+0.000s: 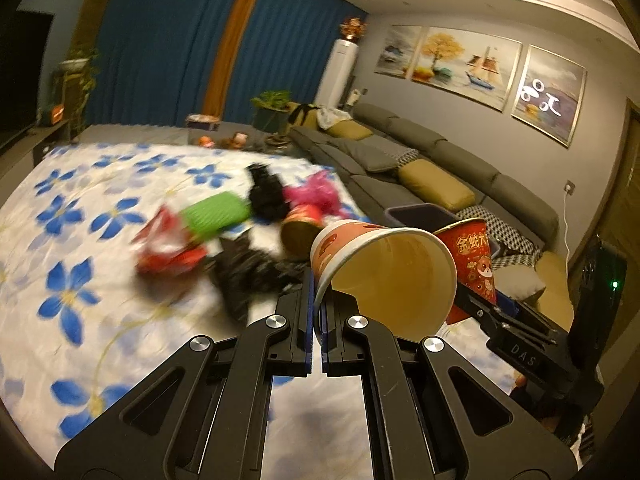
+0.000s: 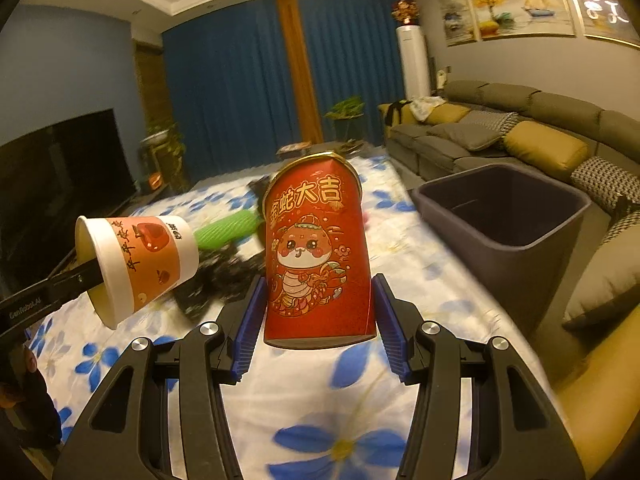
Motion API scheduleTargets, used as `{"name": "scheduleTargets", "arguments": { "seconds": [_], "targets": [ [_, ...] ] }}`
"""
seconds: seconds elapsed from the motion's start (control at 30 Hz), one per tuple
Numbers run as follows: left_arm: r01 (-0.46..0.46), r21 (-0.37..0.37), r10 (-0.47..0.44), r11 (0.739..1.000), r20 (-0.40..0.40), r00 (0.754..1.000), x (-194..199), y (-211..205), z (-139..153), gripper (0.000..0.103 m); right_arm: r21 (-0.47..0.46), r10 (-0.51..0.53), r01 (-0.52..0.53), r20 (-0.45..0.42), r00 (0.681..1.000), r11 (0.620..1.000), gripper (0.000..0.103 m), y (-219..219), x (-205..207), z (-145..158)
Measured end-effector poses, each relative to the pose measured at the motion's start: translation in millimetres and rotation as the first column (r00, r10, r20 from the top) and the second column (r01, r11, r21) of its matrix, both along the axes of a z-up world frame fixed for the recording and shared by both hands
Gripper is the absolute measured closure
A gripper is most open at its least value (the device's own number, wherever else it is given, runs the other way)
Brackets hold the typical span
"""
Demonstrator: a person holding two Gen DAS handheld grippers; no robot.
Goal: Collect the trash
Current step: 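Carry the paper cup and red can over the gray bin with both tools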
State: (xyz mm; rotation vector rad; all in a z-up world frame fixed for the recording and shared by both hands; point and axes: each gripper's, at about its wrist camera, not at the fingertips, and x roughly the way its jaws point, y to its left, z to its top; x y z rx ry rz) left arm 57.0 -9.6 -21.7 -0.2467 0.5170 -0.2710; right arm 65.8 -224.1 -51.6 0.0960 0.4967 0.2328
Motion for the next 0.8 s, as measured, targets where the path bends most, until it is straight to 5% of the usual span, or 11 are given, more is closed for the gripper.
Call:
{"name": "scheduleTargets", "arguments": {
  "seconds": [0.37,0.8],
  "targets": [
    [0.153,0.002,-0.153,0.988,0.063,0.986,94,-109,37,0.101,0.015,-0.248,0.247,0.088,0.965,0.969,0.05,-89,44,24],
    [0.25,-0.005,-0.25,0.968,-0.028,0.968,200,-203,4,0.101,0.002,-0.371,0.371,0.01,0.928,0.929,0.05,-145,103,0]
  ]
}}
